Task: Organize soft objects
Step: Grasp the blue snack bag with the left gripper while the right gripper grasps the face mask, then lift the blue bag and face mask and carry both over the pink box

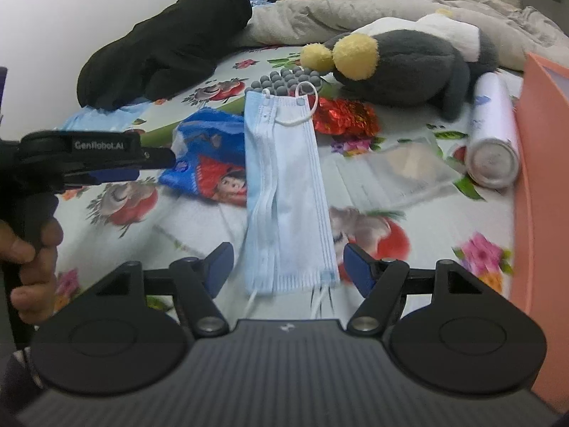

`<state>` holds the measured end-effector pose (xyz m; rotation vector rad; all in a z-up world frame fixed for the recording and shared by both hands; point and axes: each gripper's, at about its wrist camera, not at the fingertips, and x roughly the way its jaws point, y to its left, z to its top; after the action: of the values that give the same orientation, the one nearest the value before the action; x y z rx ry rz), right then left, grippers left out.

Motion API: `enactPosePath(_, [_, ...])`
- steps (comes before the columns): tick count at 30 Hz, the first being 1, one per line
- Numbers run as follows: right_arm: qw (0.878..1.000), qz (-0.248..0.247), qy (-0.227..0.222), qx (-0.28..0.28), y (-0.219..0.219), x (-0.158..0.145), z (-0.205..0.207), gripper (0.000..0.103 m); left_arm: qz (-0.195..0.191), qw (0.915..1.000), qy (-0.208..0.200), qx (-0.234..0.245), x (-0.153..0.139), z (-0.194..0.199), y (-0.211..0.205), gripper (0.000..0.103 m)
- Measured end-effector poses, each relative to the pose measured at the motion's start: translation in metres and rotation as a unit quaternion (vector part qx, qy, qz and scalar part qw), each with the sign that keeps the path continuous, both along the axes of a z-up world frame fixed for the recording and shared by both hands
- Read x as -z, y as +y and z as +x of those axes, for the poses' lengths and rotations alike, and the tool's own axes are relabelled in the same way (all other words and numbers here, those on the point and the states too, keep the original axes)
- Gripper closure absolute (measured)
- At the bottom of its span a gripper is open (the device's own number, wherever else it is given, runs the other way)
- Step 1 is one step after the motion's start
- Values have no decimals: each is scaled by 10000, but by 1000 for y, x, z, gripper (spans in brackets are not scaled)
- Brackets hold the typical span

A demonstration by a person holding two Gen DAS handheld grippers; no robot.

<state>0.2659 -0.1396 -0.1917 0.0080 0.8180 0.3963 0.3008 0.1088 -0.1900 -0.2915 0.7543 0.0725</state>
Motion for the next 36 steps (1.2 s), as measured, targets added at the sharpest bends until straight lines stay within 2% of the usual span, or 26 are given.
enactPosePath(3, [10000,-26,50,-14,6,10,16,32,32,10000,60,-56,9,12,7,40])
enactPosePath(7, [9999,-15,24,-119,13,16,26,33,-253,9997,49,-3,17,20,15,40])
enactPosePath(9, [9998,-25,18,-179,16,19,29,34,-278,9996,37,6,19,22,15,40])
enactPosePath(11, [9997,-75,-17,-232,18,19,30,38,-367,9993,52,15,22,24,16,40])
enactPosePath(12, [9997,-89,-15,-246,19,19,31,42,-421,9991,36,17,22,24,16,40])
enactPosePath(14, [9995,-40,65,-292,17,18,34,63,-525,9986,13,63,23,26,17,43])
enactPosePath(15, [9995,-19,111,-296,16,17,36,78,-558,9984,17,104,24,28,16,46])
enactPosePath(17, [9994,66,209,-264,14,15,39,85,-567,9983,64,134,25,31,15,59])
enactPosePath(18, [9995,73,211,-235,13,14,39,88,-530,9985,84,132,24,32,14,60])
enactPosePath(21, [9998,3,99,-177,11,7,34,92,-497,9987,67,112,21,31,12,71])
enactPosePath(22, [9998,-8,73,-177,10,4,32,92,-489,9988,54,82,19,29,12,78])
enactPosePath(26, [9999,-60,-44,-133,8,-8,21,92,-616,9981,-79,-53,6,15,14,86])
enactPosePath(33, [9997,-156,-180,9,-2,-26,-6,92,-630,9969,-300,-366,-15,-27,12,89])
enactPosePath(36, [9996,-217,-164,121,-7,-28,-17,92,-791,9949,-352,-513,-18,-48,12,89])
